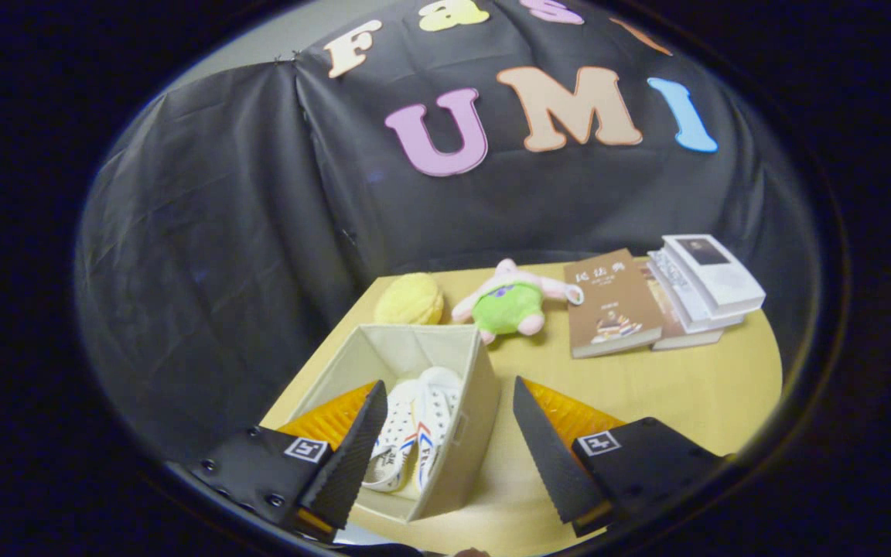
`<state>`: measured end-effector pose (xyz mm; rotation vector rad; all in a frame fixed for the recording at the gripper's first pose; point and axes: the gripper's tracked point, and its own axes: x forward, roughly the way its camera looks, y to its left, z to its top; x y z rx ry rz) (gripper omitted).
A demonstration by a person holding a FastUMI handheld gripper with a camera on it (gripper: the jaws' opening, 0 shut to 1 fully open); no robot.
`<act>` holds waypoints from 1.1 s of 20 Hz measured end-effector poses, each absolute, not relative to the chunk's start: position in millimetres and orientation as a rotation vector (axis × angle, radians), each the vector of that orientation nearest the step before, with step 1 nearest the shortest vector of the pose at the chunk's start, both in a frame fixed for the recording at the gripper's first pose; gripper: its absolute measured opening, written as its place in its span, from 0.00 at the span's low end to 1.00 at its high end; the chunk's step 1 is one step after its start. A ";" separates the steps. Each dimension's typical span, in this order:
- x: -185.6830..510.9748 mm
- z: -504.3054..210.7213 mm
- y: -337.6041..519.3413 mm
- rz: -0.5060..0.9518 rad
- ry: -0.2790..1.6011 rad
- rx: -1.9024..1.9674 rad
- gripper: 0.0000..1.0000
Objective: Open the storage box then place both shoes into the box .Put the left shoe in first, then the right shoe, with the right side of both shoes facing outward in a uniform manner.
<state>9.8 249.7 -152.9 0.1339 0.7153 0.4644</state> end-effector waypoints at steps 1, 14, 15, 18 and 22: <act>12.0 -145.9 240.3 0.457 0.689 0.126 1.00; 33.8 -41.0 83.2 0.273 0.346 0.033 1.00; 33.4 -35.1 72.3 0.261 0.321 0.035 1.00; 33.1 -21.9 41.7 0.229 0.264 0.022 1.00; 28.9 -20.6 11.7 0.190 0.241 -0.027 1.00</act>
